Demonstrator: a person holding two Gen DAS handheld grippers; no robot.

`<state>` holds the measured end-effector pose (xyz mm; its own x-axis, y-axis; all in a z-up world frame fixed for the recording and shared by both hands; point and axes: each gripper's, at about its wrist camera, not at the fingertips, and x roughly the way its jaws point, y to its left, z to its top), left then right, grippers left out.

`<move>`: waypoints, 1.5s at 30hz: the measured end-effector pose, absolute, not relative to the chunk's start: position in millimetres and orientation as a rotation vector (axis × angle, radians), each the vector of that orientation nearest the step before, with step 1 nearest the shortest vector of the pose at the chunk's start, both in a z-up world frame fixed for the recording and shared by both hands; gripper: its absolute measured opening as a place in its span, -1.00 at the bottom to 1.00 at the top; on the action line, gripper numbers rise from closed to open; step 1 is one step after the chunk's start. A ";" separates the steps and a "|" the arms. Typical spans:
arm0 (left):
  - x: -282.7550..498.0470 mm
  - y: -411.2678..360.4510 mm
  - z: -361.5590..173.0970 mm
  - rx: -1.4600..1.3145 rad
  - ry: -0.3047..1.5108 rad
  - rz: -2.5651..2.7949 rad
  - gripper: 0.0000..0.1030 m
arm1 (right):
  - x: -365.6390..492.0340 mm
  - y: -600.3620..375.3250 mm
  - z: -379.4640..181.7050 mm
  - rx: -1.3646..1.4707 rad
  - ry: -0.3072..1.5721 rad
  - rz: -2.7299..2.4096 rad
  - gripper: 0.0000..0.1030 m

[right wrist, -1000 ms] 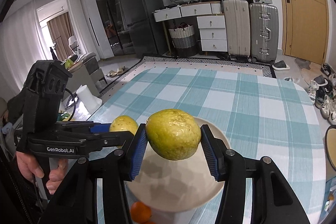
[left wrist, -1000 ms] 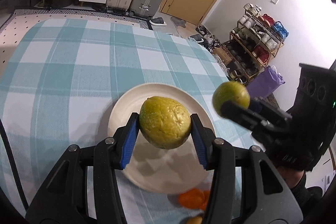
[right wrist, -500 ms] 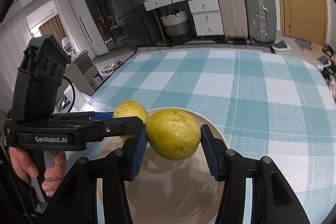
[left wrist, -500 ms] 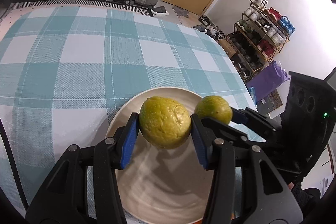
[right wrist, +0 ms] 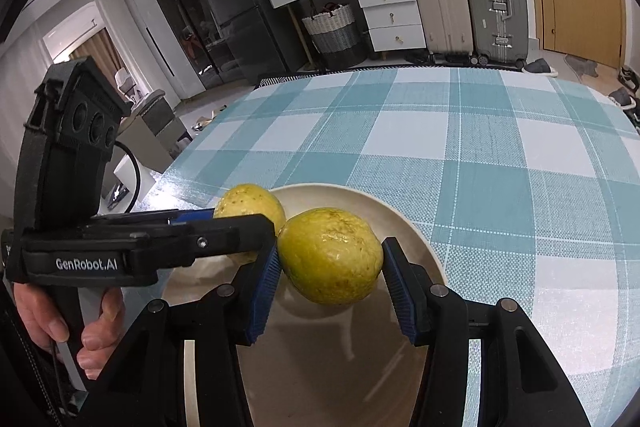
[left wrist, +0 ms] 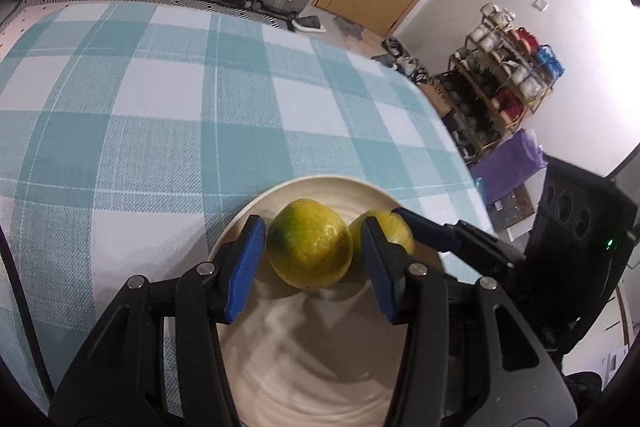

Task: Organize fruits
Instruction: 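Open both tools to release the fruits onto the plate, then lift both tools away from the plate toward the oranges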

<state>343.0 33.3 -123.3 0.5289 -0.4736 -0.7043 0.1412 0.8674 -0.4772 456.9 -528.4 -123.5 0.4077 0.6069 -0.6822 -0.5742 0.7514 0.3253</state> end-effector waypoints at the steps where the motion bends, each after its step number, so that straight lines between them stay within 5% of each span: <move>1: 342.1 32.9 -119.4 -0.374 0.938 -0.372 -0.08 | 456.6 -528.1 -123.0 0.039 0.873 0.748 0.03; 6: 333.4 36.8 -103.1 -0.358 0.910 -0.356 -0.01 | 449.3 -531.0 -110.3 0.026 0.812 0.744 0.35; 8: 327.0 39.7 -97.5 -0.353 0.897 -0.339 0.16 | 445.1 -534.3 -102.7 0.024 0.782 0.740 0.36; 12: 311.8 45.6 -87.2 -0.341 0.881 -0.291 0.36 | 435.1 -545.5 -86.1 0.039 0.729 0.710 0.71; 18: 281.5 44.3 -70.0 -0.273 0.851 -0.232 0.56 | 414.2 -560.3 -67.6 0.043 0.679 0.680 0.88; 28: 229.8 36.3 -45.5 -0.192 0.794 -0.170 0.66 | 377.4 -577.3 -54.7 0.074 0.652 0.667 0.97; 34: 200.9 33.8 -38.4 -0.183 0.757 -0.138 0.98 | 352.3 -585.8 -43.1 0.094 0.615 0.680 0.99; 45: 160.9 28.2 -40.0 -0.160 0.748 -0.119 0.98 | 310.4 -595.3 -34.6 0.114 0.581 0.709 0.99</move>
